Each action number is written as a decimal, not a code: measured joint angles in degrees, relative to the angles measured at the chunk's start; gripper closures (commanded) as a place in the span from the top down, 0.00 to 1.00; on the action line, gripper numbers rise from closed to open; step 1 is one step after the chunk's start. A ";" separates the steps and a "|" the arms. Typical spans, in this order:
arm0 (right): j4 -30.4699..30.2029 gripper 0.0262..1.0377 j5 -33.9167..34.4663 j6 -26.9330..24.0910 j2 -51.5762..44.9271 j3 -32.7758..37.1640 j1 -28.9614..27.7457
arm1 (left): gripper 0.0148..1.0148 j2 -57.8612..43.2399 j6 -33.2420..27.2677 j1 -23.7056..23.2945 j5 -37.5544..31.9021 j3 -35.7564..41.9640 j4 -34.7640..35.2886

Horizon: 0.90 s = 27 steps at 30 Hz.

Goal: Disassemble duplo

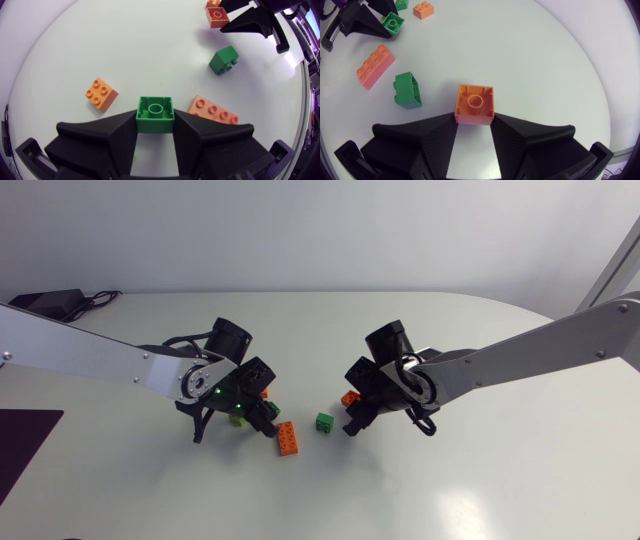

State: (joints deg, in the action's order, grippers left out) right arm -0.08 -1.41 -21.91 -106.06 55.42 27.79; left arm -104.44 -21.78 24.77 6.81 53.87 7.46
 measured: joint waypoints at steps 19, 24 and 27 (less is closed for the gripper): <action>3.80 0.96 12.04 -0.02 0.33 -0.48 1.09 | 0.97 1.51 0.70 -2.40 0.02 -1.90 -2.40; 23.08 0.96 15.39 -1.73 9.35 -8.57 1.22 | 0.97 13.51 3.10 -7.78 -1.29 -4.09 -4.66; 26.91 0.96 14.86 -1.44 17.18 -12.44 0.20 | 0.97 22.10 3.50 -11.13 -1.36 -4.50 -6.43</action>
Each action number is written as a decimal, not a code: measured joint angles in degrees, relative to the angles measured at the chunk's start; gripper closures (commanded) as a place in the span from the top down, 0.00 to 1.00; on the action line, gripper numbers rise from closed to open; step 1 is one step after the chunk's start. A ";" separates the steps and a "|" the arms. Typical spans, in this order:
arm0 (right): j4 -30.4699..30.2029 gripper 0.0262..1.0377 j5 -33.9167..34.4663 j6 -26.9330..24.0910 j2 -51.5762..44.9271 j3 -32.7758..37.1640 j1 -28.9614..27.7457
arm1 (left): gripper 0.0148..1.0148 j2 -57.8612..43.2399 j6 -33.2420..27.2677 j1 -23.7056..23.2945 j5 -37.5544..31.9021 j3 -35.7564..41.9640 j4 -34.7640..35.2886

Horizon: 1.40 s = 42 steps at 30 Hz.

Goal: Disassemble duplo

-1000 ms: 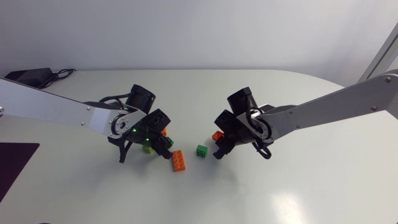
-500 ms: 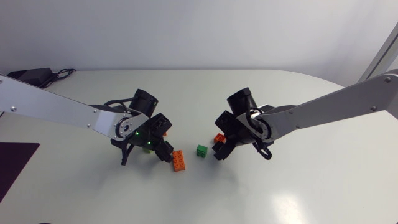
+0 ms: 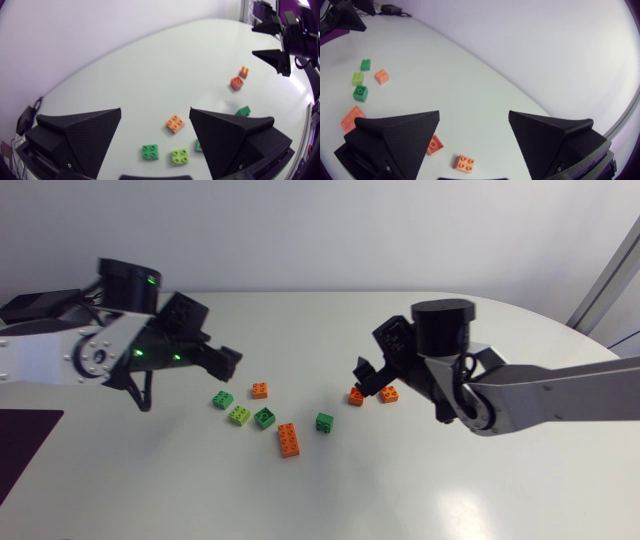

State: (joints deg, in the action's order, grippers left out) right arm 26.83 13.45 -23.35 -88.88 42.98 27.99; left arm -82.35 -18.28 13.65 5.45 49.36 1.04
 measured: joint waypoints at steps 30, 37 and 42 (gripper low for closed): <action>3.39 0.96 -8.59 11.19 42.93 -24.98 -12.57 | 0.97 30.77 3.65 -6.49 3.32 -29.75 -13.14; -8.79 0.96 -15.50 10.32 59.93 -34.10 -14.53 | 0.97 42.14 4.28 -5.64 3.34 -34.53 -15.85; -18.14 0.96 -17.27 10.27 72.65 -36.11 -14.19 | 0.97 48.92 4.44 -5.03 3.34 -37.44 -15.89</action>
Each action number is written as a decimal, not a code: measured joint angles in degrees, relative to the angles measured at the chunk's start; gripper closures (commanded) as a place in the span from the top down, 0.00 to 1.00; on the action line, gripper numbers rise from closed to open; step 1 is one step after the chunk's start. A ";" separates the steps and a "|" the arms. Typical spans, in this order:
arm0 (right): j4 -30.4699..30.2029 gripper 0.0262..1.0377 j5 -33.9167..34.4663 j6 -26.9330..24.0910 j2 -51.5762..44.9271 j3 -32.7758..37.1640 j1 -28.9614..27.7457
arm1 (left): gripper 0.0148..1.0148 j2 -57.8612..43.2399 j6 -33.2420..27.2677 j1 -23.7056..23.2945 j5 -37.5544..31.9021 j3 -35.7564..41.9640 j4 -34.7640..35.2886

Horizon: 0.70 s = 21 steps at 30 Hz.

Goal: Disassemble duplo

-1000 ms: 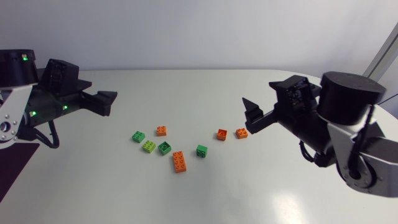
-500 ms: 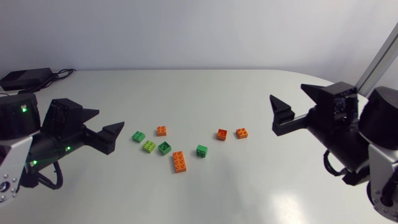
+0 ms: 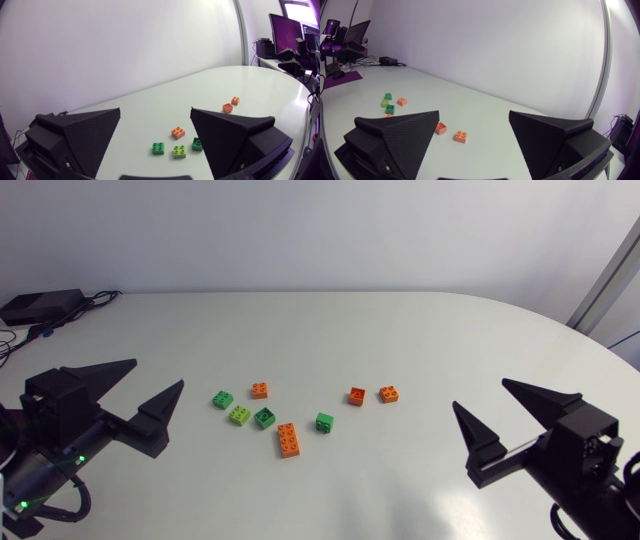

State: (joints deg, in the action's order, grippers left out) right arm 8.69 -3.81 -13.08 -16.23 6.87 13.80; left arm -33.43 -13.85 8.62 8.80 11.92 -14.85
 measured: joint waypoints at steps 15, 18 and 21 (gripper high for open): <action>-13.31 0.96 2.45 2.80 16.04 -2.82 0.50 | 0.97 9.14 -0.02 -0.98 0.46 -3.21 5.33; -10.36 0.96 2.95 3.19 16.04 -3.74 0.33 | 0.97 10.19 -0.24 -0.96 0.46 -4.37 5.44; -9.97 0.96 2.86 3.28 16.04 -3.89 -0.50 | 0.97 12.92 -0.66 -0.96 0.46 -6.75 5.51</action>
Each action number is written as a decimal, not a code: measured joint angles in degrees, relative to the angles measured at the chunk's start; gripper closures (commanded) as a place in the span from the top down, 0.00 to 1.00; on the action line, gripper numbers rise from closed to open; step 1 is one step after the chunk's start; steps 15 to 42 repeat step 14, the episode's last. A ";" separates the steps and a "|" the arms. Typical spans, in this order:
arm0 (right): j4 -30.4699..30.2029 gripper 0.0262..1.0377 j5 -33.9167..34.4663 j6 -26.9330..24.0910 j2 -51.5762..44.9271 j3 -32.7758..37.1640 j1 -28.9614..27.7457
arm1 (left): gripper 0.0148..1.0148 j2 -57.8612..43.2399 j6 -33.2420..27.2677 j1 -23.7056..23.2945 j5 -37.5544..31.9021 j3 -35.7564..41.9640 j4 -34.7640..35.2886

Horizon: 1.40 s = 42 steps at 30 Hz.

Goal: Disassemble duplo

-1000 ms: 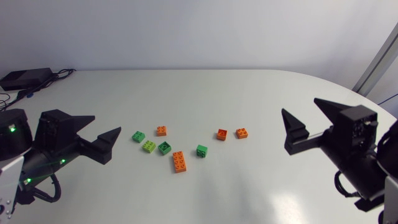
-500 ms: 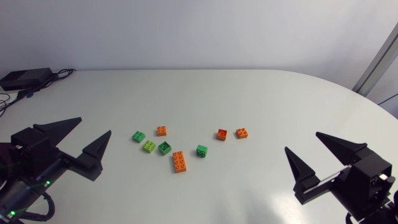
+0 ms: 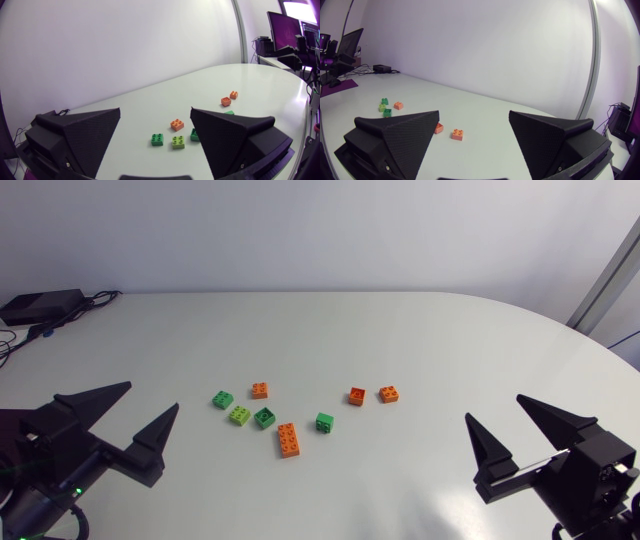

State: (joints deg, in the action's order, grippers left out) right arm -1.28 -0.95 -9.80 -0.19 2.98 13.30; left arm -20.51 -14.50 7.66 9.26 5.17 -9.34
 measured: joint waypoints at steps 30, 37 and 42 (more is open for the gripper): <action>2.10 0.96 1.40 -3.28 0.04 -0.85 -0.83 | 0.97 20.04 -5.90 -1.57 -1.25 -4.11 7.65; 2.10 0.96 1.40 -3.28 0.04 -0.85 -0.83 | 0.97 20.04 -5.90 -1.57 -1.25 -4.11 7.65; 2.10 0.96 1.40 -3.28 0.04 -0.85 -0.83 | 0.97 20.04 -5.90 -1.57 -1.25 -4.11 7.65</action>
